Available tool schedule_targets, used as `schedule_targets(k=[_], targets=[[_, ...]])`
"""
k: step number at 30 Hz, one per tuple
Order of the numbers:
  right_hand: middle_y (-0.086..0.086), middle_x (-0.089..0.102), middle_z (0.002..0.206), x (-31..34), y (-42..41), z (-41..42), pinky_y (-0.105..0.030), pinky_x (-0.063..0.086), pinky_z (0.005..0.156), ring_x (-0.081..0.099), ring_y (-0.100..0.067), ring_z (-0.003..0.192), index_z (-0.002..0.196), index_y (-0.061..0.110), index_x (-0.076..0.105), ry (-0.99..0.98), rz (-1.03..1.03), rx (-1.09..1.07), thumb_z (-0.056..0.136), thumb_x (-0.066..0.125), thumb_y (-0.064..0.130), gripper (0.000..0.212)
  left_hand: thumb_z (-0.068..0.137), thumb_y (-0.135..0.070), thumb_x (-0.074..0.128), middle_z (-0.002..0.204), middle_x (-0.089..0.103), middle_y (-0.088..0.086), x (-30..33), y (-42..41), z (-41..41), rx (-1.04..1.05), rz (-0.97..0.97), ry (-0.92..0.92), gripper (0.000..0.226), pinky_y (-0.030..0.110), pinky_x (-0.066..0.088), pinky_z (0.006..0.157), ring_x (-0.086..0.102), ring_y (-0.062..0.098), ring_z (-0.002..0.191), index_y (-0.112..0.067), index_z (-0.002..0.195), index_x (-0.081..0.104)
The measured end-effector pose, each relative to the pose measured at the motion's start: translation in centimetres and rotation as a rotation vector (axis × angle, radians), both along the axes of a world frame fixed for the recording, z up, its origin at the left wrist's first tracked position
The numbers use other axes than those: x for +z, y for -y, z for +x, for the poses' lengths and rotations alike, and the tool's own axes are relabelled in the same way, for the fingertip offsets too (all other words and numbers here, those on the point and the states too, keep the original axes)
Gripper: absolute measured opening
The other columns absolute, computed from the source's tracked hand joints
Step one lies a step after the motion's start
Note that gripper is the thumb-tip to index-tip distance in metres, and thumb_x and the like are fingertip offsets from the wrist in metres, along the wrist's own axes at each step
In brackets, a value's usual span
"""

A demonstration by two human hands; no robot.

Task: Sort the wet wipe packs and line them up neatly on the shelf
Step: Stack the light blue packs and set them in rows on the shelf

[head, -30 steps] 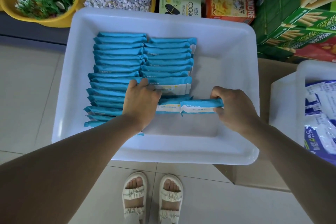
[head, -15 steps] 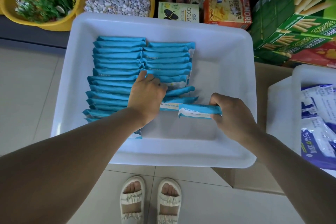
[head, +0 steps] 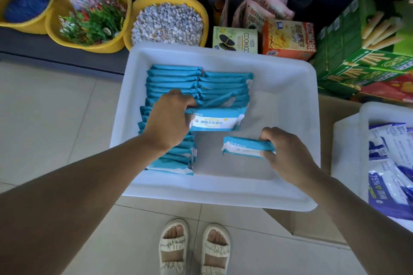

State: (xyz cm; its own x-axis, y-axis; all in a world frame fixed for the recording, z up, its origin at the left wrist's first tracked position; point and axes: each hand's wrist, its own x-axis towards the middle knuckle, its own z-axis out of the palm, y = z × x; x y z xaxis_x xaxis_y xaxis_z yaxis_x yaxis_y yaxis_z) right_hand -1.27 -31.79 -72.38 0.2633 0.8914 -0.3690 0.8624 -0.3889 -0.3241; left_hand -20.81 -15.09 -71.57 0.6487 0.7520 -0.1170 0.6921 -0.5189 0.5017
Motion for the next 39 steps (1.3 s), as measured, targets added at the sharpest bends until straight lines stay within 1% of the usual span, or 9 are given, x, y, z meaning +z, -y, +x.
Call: schedule_targets(k=[5,13,16,20,24,26,30,34,39], targets=[[-0.010,0.053,0.106,-0.9,-2.3,-1.2,-0.037,0.048,0.081,0.056,-0.029,0.096,0.097,0.006,0.060,0.010,0.046,0.026,0.077,0.071,0.009,0.022,0.085,-0.008,0.065,0.088,0.052,0.019,2.1,-3.9,-2.7,0.125,0.110,-0.007,0.012,0.029,0.034,0.068,0.054,0.036,0.083,0.001,0.091,0.067],[-0.024,0.056,0.108,-5.3,-6.0,-4.1,-0.046,0.052,0.075,0.057,-0.044,0.097,0.080,0.000,0.066,0.182,0.121,0.120,0.046,0.088,0.003,0.040,0.088,-0.007,0.056,0.066,0.048,0.004,2.1,-5.8,-5.7,0.387,0.022,0.121,0.007,0.027,0.026,0.057,0.045,0.026,0.064,-0.003,0.085,0.061],[-0.019,0.056,0.104,-6.4,-6.5,-4.6,-0.043,0.051,0.076,0.051,-0.038,0.096,0.079,0.002,0.064,0.284,0.146,0.096,0.046,0.086,0.003,0.039,0.088,-0.007,0.056,0.063,0.048,0.006,1.7,-5.7,-6.0,0.375,0.021,0.153,0.007,0.027,0.025,0.051,0.041,0.021,0.056,-0.003,0.085,0.061],[-0.017,0.054,0.093,-7.0,-6.7,-4.5,-0.043,0.048,0.078,0.048,-0.035,0.091,0.084,0.001,0.059,0.350,0.168,0.063,0.052,0.085,0.007,0.041,0.090,-0.008,0.056,0.057,0.043,0.001,1.6,-5.5,-5.8,0.350,-0.005,0.174,0.007,0.011,0.028,0.045,0.039,0.010,0.052,-0.007,0.083,0.058],[-0.017,0.056,0.087,-6.6,-7.3,-4.4,-0.039,0.048,0.066,0.055,-0.036,0.078,0.085,0.003,0.054,0.309,0.126,0.014,0.045,0.091,0.010,0.055,0.091,-0.010,0.055,0.063,0.050,0.011,1.5,-5.4,-5.3,0.345,-0.039,0.186,0.006,0.021,0.026,0.045,0.040,0.017,0.054,-0.009,0.086,0.058],[-0.016,0.056,0.085,-6.6,-7.3,-4.5,-0.038,0.047,0.063,0.055,-0.035,0.076,0.083,0.002,0.057,0.348,0.091,0.039,0.044,0.093,0.019,0.056,0.091,-0.010,0.055,0.065,0.051,0.013,1.5,-5.3,-5.2,0.349,-0.046,0.190,0.007,0.017,0.028,0.044,0.040,0.015,0.053,-0.010,0.085,0.058],[-0.014,0.058,0.089,-6.7,-6.7,-5.1,-0.040,0.047,0.070,0.057,-0.034,0.082,0.092,0.002,0.058,0.359,0.024,0.051,0.058,0.088,0.027,0.052,0.091,-0.008,0.055,0.065,0.051,0.012,1.8,-4.8,-5.1,0.351,-0.061,0.191,0.011,0.013,0.030,0.045,0.039,0.012,0.051,-0.012,0.081,0.055],[-0.008,0.063,0.111,-5.8,-5.8,-5.5,-0.033,0.043,0.073,0.062,-0.029,0.096,0.122,0.008,0.039,0.247,-0.046,0.031,0.091,0.060,0.027,0.042,0.092,-0.007,0.053,0.068,0.052,0.014,2.4,-4.2,-5.2,0.352,-0.087,0.187,0.009,0.015,0.029,0.043,0.040,0.014,0.052,-0.010,0.083,0.055],[-0.005,0.060,0.119,-1.6,-3.6,-3.9,-0.030,0.045,0.077,0.060,-0.024,0.106,0.125,0.013,0.038,0.253,-0.076,-0.033,0.094,0.052,0.025,0.036,0.093,-0.007,0.052,0.066,0.052,0.012,5.7,-3.3,-5.0,0.357,-0.111,0.198,0.010,0.015,0.031,0.042,0.042,0.020,0.055,-0.012,0.085,0.056]])
